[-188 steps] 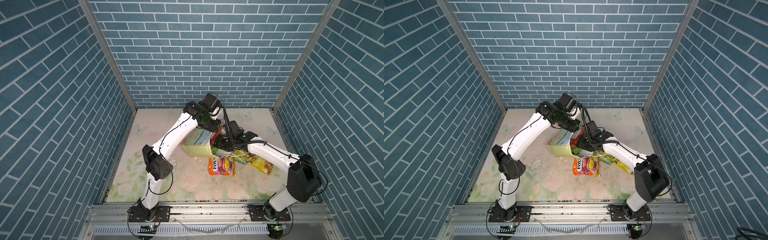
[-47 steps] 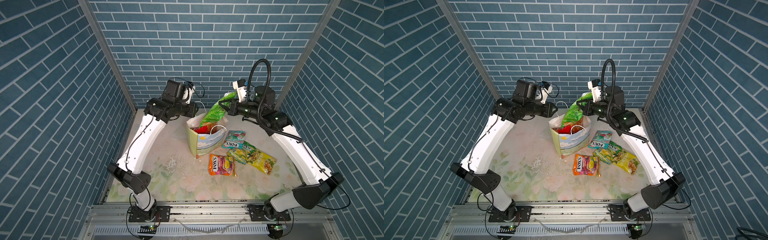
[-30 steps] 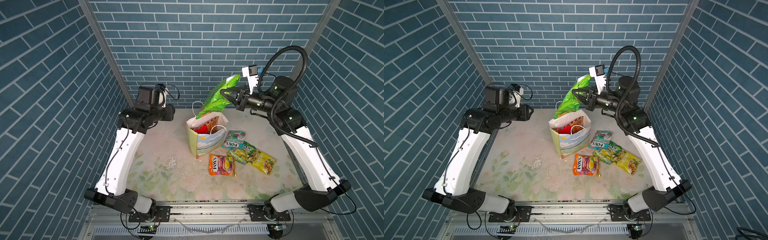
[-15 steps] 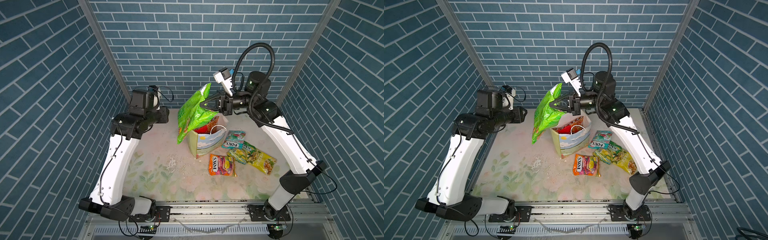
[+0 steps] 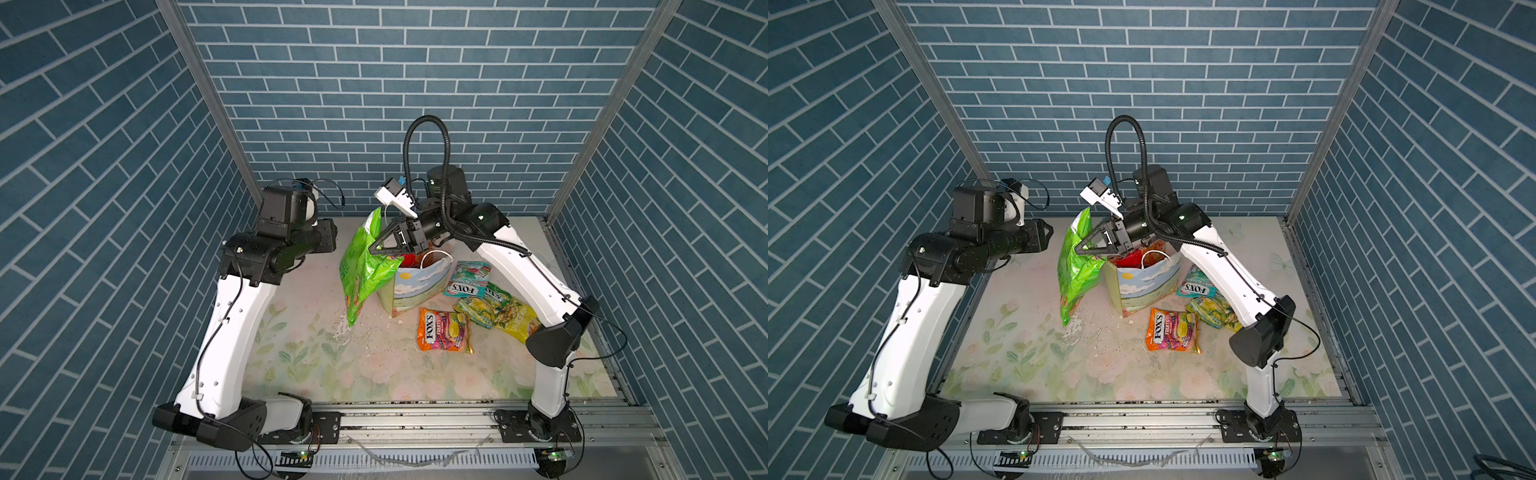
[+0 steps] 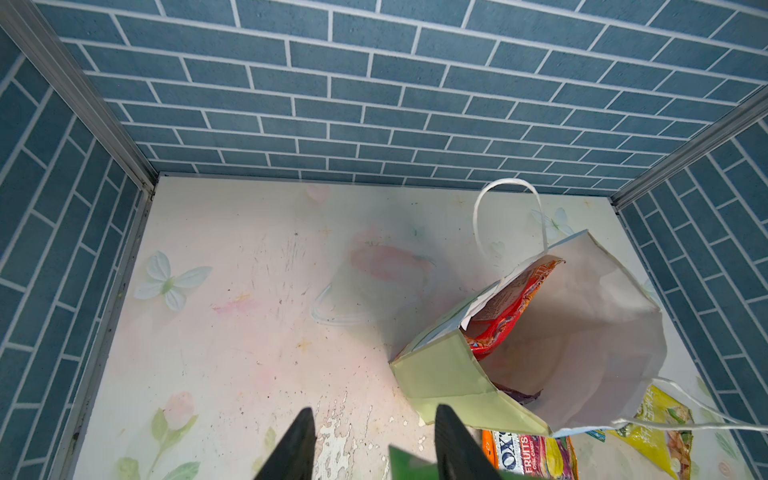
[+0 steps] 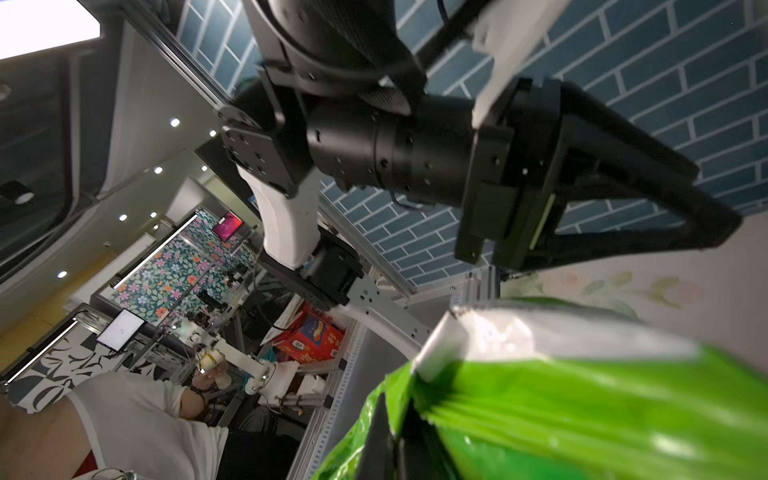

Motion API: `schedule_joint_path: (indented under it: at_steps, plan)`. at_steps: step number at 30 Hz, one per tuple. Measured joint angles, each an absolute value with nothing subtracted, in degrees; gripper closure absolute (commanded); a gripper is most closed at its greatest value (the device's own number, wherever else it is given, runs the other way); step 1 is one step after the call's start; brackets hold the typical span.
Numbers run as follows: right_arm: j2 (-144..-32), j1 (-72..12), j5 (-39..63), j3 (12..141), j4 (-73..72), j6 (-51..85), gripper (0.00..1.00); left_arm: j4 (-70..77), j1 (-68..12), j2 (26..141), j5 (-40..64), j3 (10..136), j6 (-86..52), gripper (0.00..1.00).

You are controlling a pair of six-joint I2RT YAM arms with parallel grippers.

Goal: Take the snacks out of the paper bag
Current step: Place the snack at the center of the table.

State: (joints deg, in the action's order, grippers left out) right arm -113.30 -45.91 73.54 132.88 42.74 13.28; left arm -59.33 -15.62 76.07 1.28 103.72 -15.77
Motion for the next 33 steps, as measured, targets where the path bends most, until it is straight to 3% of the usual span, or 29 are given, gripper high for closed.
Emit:
schedule_joint_path:
  at_steps: [6,11,22,33]
  plan:
    - [-119.55,-50.87,56.75,141.71,65.45,-2.33,1.0,-59.44,-15.62,76.07,1.32,103.61,-15.92,0.52]
    - [-121.82,-55.35,42.35,140.22,73.65,-7.66,1.0,-59.7,-15.62,76.07,1.32,103.61,-15.9,0.52]
    - [-122.58,-59.16,25.06,132.77,73.84,-8.97,1.0,-62.26,-15.62,73.82,0.99,105.36,-15.77,0.51]
    - [-131.13,-60.6,11.55,139.41,69.21,-7.46,1.0,-63.55,-15.62,73.21,0.8,109.58,-14.57,0.5]
